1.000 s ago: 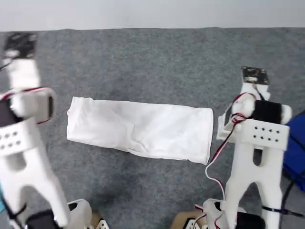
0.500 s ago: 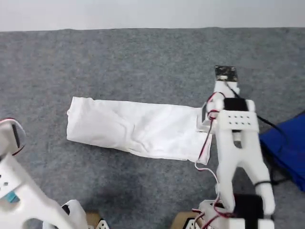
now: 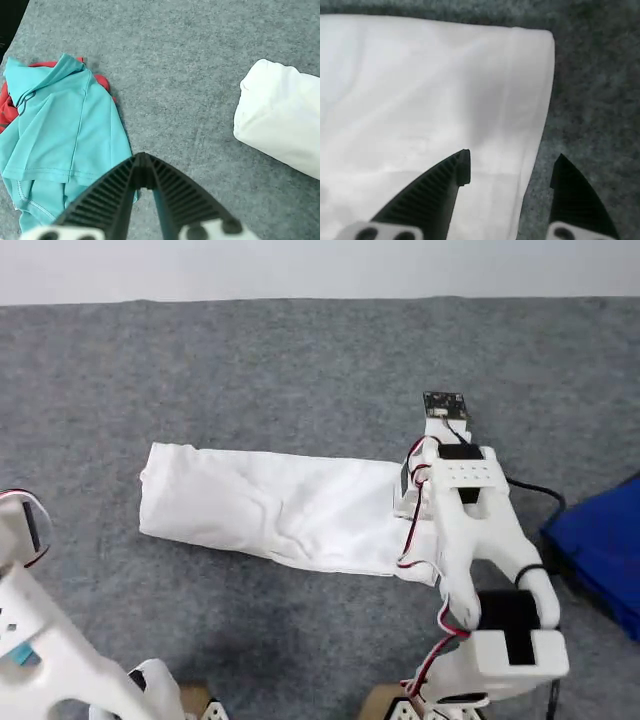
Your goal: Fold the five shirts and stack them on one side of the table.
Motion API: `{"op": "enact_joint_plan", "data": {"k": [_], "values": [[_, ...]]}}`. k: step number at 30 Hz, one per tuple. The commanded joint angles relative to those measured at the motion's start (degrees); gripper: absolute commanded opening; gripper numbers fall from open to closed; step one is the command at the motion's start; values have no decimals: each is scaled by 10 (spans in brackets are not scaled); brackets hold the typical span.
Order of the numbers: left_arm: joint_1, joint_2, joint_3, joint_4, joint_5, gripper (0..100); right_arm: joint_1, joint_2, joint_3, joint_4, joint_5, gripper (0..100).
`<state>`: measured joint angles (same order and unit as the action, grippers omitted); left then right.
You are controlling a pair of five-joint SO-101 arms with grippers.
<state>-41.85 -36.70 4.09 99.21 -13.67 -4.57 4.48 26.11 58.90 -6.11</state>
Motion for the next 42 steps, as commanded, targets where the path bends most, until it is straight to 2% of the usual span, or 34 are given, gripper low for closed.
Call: {"op": "enact_joint_plan", "data": {"k": [1,11,17,20,25,32,35,42], "values": [[-3,-11,0,11,-4,2,-4,13,-6,-21,-6,259],[-2,-11,0,3,-3,2,-8,91,-69,17,-7,247],[-2,-11,0,-2,-3,2,-11,139,-125,52,-6,66],[-2,-11,0,-4,-3,2,-11,145,-135,59,-4,13],[-2,-11,0,-4,-3,2,-7,133,-138,60,-2,10],[-2,-14,0,-4,-3,2,-2,45,-135,104,0,10],[-2,-15,-1,-4,-4,2,22,3,-136,116,26,10],[-2,-13,-1,-4,-4,2,129,-36,-138,111,98,10]]}}
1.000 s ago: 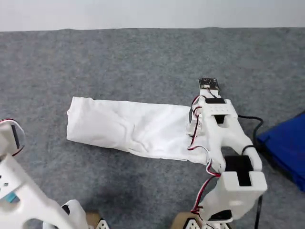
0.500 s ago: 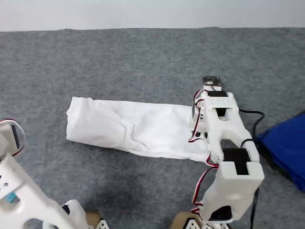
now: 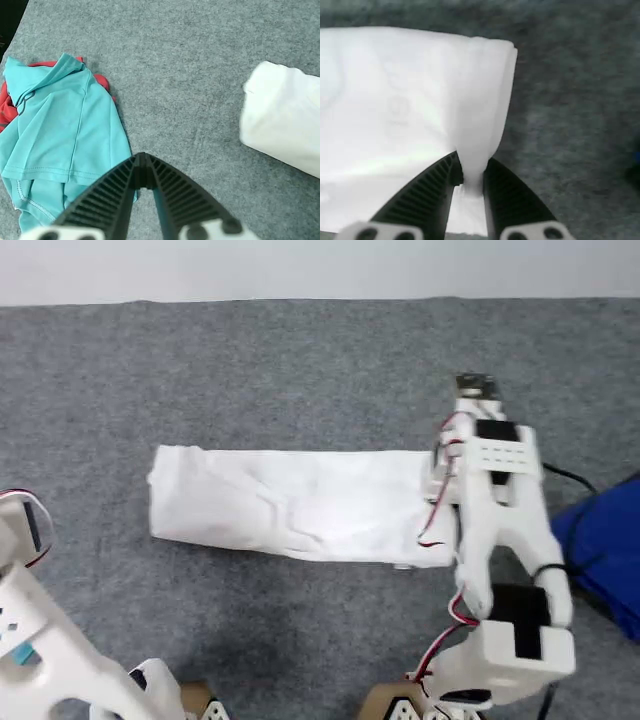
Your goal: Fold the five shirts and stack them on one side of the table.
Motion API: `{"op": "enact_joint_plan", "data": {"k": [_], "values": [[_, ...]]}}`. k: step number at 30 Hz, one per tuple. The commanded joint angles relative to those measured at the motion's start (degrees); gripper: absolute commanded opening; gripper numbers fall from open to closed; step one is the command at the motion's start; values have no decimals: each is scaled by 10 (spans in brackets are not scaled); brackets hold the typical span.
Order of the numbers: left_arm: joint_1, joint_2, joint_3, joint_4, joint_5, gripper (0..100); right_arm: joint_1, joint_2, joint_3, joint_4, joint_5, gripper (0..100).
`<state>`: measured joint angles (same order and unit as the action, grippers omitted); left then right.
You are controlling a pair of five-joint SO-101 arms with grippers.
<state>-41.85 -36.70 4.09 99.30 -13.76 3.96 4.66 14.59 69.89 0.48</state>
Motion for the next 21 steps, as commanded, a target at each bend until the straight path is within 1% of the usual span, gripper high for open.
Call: {"op": "enact_joint_plan", "data": {"k": [1,9,14,17,21], "values": [[-2,-13,-1,-4,-4,2,56,-37,-23,1,43,10],[-2,-11,-1,-5,-4,2,153,-28,-24,-36,114,10],[-2,-15,-1,-3,-4,2,194,-6,-52,-17,135,10],[-4,-15,-1,-2,-4,2,176,-7,-77,30,133,10],[-4,-15,0,2,-3,2,102,-7,-97,84,126,10]]}}
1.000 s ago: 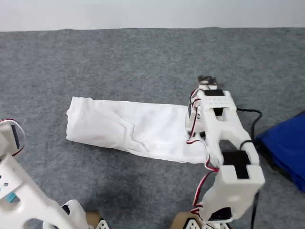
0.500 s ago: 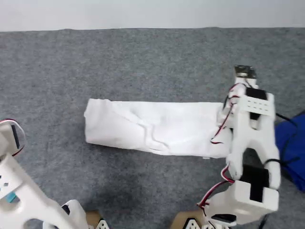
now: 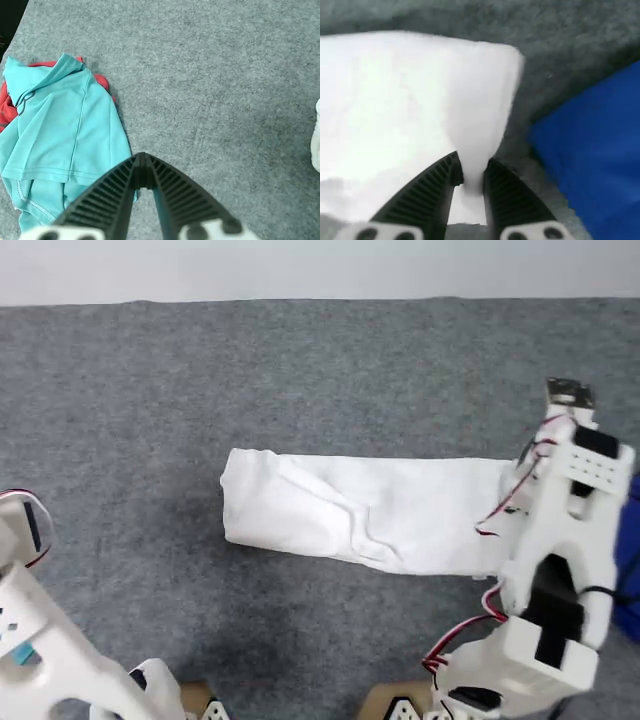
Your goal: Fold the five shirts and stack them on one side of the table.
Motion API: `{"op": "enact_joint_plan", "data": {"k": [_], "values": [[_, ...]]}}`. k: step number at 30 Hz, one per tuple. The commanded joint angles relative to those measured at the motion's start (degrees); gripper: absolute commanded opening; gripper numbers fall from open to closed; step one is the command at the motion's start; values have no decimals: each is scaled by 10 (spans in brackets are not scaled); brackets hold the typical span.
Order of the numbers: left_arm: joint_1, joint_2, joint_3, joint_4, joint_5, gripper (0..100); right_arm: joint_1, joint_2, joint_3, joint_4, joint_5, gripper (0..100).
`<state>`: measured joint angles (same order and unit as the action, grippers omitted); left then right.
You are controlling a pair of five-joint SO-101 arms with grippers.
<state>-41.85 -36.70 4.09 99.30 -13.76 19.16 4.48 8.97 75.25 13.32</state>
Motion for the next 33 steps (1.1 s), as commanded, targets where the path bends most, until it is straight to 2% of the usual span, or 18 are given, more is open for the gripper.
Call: {"op": "enact_joint_plan", "data": {"k": [1,10,17,24,33], "values": [[-4,-15,0,9,-3,2,-68,-6,-46,37,-11,10],[-42,-16,5,11,-3,2,-235,-6,-142,117,-69,10],[-68,-16,28,11,-4,2,-368,0,-207,128,-73,10],[-101,-16,39,11,-4,2,-487,2,-213,75,-73,10],[-102,-17,39,11,-1,2,-561,100,-224,-8,-73,10]]}}
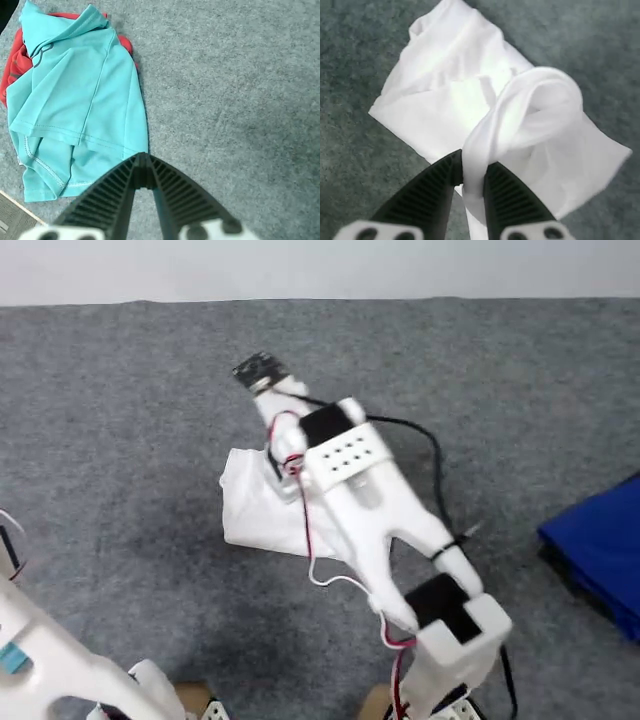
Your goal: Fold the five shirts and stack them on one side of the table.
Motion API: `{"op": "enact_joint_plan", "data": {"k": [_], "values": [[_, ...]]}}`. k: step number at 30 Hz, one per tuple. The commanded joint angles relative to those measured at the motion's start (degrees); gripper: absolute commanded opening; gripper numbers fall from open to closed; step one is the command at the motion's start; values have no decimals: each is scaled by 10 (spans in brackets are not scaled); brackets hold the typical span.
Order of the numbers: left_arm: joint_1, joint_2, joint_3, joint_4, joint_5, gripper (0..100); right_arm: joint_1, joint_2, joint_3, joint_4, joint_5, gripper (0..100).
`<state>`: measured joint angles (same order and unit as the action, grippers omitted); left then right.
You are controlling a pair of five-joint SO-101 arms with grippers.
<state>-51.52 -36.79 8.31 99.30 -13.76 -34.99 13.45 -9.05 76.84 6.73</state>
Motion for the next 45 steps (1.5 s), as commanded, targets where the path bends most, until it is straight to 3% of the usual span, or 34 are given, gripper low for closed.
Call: {"op": "enact_joint_plan", "data": {"k": [1,20,26,29,35,38,43,45], "values": [[-5,-16,-3,11,-1,2,-25,24,-55,-28,-7,10],[-5,-16,-2,11,-1,2,-76,284,-418,77,-4,15],[-3,-16,-2,11,-1,2,-96,319,-507,141,-4,177],[-3,-16,-1,11,-1,2,-112,315,-553,172,-3,207],[-4,-16,-1,11,-1,2,-130,320,-660,248,-1,204],[-5,-16,-1,11,-1,2,-92,320,-668,256,-1,195],[-5,-16,-1,11,-1,2,-14,335,-666,255,28,9],[-5,-16,-1,11,-1,2,7,348,-663,258,61,18]]}}
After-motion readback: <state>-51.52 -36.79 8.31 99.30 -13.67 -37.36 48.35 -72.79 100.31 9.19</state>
